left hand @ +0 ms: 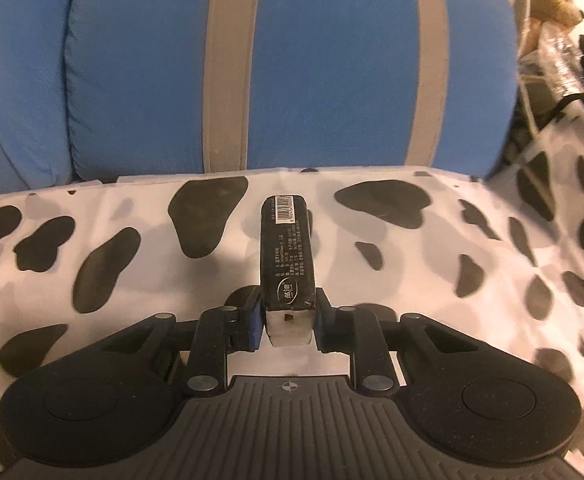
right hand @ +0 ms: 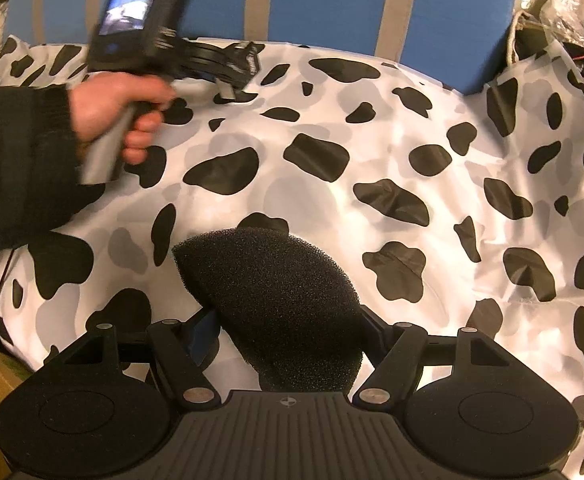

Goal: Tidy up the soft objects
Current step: 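Carry the small box with the left tool while the right tool carries the foam sponge to the box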

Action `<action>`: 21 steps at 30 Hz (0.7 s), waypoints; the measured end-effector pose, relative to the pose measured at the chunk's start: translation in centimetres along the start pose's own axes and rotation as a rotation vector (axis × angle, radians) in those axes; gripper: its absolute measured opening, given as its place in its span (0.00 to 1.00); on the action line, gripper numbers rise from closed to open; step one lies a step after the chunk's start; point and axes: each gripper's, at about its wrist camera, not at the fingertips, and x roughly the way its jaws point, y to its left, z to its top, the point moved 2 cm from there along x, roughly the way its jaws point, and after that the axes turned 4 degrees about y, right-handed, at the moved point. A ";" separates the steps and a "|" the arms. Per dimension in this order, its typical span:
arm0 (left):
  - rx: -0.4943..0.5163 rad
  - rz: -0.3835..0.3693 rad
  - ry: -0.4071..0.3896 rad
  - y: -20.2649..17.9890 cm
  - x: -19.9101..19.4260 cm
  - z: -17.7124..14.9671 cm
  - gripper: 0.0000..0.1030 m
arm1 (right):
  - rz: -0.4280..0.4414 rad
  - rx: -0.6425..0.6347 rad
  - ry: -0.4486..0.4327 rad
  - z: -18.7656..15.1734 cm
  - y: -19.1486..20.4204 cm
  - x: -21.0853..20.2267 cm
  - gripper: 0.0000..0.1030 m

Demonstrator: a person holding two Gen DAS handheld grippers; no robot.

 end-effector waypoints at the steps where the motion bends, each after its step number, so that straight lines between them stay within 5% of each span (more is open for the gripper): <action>1: 0.003 -0.002 -0.003 0.0 -0.7 -0.1 0.23 | -0.003 0.007 -0.004 0.0 -0.1 0.1 0.72; 21: 0.085 -0.011 -0.018 0.6 -13.4 -4.8 0.23 | 0.017 0.090 -0.133 0.0 0.4 -1.4 0.72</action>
